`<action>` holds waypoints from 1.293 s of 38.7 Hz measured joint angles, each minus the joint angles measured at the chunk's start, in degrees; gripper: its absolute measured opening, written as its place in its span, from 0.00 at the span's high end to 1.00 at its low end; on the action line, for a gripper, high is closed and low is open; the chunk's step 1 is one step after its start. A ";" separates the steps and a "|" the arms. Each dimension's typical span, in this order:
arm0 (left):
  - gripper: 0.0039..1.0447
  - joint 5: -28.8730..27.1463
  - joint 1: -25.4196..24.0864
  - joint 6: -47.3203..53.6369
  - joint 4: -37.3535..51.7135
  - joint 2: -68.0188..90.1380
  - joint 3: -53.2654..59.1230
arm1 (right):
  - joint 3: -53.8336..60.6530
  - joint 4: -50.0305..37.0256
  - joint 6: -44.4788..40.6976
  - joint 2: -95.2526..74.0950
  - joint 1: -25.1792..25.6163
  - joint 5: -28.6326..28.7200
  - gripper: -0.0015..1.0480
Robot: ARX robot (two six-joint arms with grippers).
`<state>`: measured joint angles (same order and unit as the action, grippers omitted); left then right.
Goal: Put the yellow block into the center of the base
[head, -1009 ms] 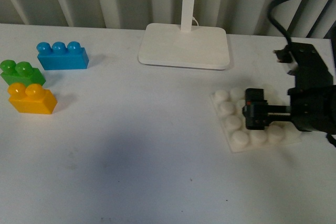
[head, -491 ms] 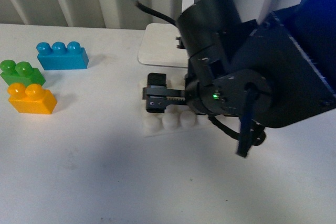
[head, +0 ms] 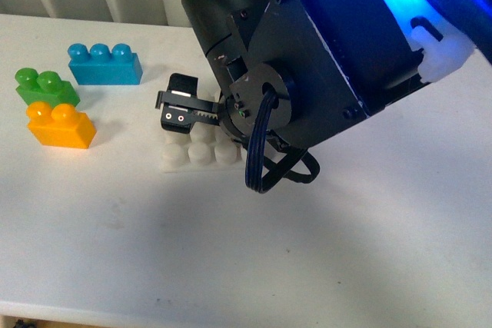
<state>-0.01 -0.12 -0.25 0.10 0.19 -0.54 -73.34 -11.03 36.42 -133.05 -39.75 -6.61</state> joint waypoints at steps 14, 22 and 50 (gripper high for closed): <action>0.06 0.00 0.00 0.00 0.00 0.00 0.00 | -3.28 1.01 0.48 -1.42 -0.59 1.97 0.09; 0.06 0.00 0.00 0.00 0.00 0.00 0.00 | -3.54 0.85 0.55 -1.44 -0.79 2.29 0.09; 0.06 0.00 0.00 0.00 0.00 0.00 0.00 | 25.49 -14.40 -8.15 29.46 14.43 2.60 0.09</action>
<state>-0.01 -0.12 -0.25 0.10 0.19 -0.54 -47.86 -25.43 28.27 -103.59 -25.32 -4.01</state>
